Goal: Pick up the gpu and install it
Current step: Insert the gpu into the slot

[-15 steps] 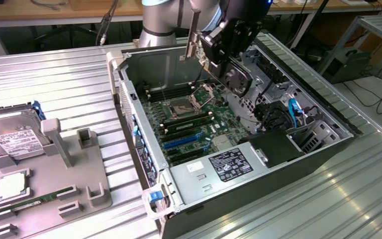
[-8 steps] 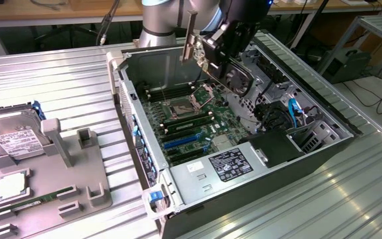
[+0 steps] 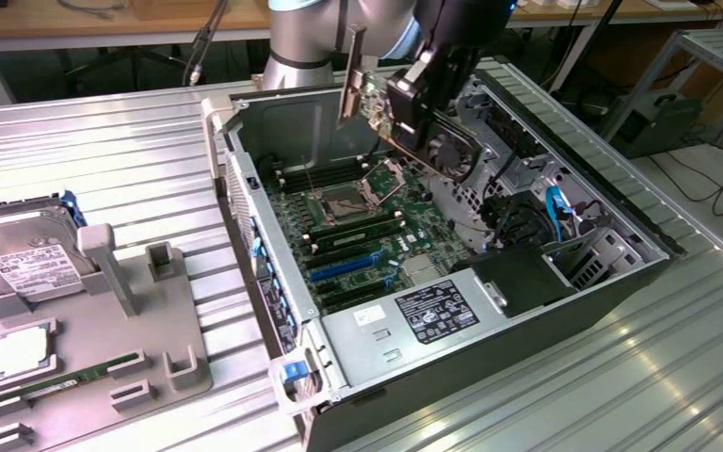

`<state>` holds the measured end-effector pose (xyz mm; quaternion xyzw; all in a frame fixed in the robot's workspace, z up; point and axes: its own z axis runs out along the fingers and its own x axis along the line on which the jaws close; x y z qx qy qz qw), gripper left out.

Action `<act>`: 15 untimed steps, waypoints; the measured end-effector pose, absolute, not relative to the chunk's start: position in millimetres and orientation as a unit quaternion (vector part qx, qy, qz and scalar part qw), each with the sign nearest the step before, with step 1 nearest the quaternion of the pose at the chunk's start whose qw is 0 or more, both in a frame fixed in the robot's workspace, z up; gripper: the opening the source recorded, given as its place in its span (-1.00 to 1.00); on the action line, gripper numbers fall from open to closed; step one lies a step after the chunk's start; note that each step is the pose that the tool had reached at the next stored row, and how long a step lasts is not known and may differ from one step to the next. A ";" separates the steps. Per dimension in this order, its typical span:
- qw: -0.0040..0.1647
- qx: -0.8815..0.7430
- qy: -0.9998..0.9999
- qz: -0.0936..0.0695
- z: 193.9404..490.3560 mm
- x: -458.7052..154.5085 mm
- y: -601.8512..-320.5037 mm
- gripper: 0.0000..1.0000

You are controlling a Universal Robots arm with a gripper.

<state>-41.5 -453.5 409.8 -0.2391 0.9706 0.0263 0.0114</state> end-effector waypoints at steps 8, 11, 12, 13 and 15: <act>0.010 -0.291 0.956 0.027 407.6 -41.4 -453.5 -0.44; 0.009 -0.314 0.949 0.027 407.4 -41.4 -453.5 -0.44; 0.009 -0.325 0.945 0.027 407.2 -41.4 -453.5 -0.44; 0.009 -0.333 0.942 0.027 407.1 -41.4 -453.5 -0.44; 0.008 -0.350 0.936 0.027 407.0 -41.4 -453.5 -0.44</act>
